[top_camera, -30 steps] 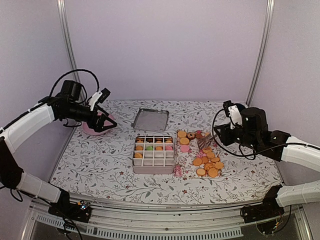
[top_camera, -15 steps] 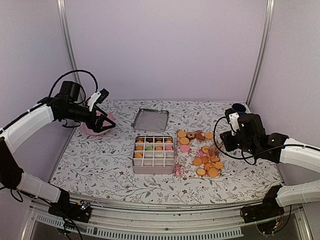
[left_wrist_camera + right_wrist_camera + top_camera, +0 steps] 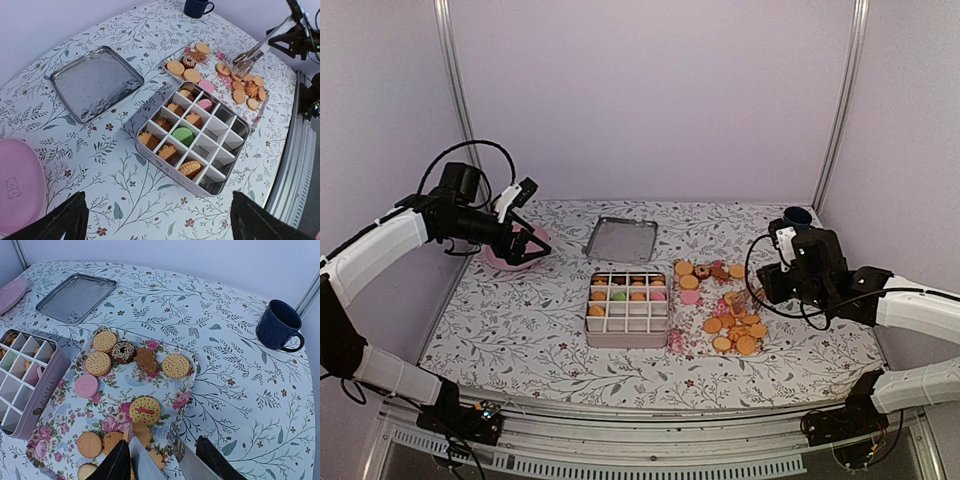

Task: Pack the cookies
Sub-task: Pick up the fake cookies from the plate.

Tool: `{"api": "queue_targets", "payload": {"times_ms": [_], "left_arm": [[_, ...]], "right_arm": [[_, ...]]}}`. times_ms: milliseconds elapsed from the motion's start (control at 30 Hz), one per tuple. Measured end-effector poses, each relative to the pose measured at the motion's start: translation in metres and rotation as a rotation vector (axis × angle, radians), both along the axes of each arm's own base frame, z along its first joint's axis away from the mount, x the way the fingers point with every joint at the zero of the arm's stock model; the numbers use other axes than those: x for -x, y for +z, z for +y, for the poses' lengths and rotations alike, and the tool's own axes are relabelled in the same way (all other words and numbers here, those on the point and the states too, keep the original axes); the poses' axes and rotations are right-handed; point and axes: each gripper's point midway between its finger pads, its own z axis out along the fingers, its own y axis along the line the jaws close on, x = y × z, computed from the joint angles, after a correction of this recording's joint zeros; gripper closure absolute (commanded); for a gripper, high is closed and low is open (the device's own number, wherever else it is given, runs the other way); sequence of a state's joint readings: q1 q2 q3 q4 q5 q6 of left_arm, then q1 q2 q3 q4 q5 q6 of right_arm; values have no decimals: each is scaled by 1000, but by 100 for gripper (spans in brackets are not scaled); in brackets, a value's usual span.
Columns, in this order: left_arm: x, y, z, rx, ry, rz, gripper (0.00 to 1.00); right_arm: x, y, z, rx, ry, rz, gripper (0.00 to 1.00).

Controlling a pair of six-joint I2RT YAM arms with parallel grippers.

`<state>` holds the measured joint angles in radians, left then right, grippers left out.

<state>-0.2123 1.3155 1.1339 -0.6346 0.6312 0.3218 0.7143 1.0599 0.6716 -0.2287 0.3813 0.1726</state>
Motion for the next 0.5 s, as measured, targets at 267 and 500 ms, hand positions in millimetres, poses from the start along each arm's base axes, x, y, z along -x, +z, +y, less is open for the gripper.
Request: {"api": "queue_targets", "payload": {"times_ms": [267,500], "left_arm": [[0,-1,1,3,1,5,1],[1,0,1,5,-1,3,2]], "right_arm": [[6,-1,1,-17,22,4,53],[6,0,8,-53,48,2,54]]}}
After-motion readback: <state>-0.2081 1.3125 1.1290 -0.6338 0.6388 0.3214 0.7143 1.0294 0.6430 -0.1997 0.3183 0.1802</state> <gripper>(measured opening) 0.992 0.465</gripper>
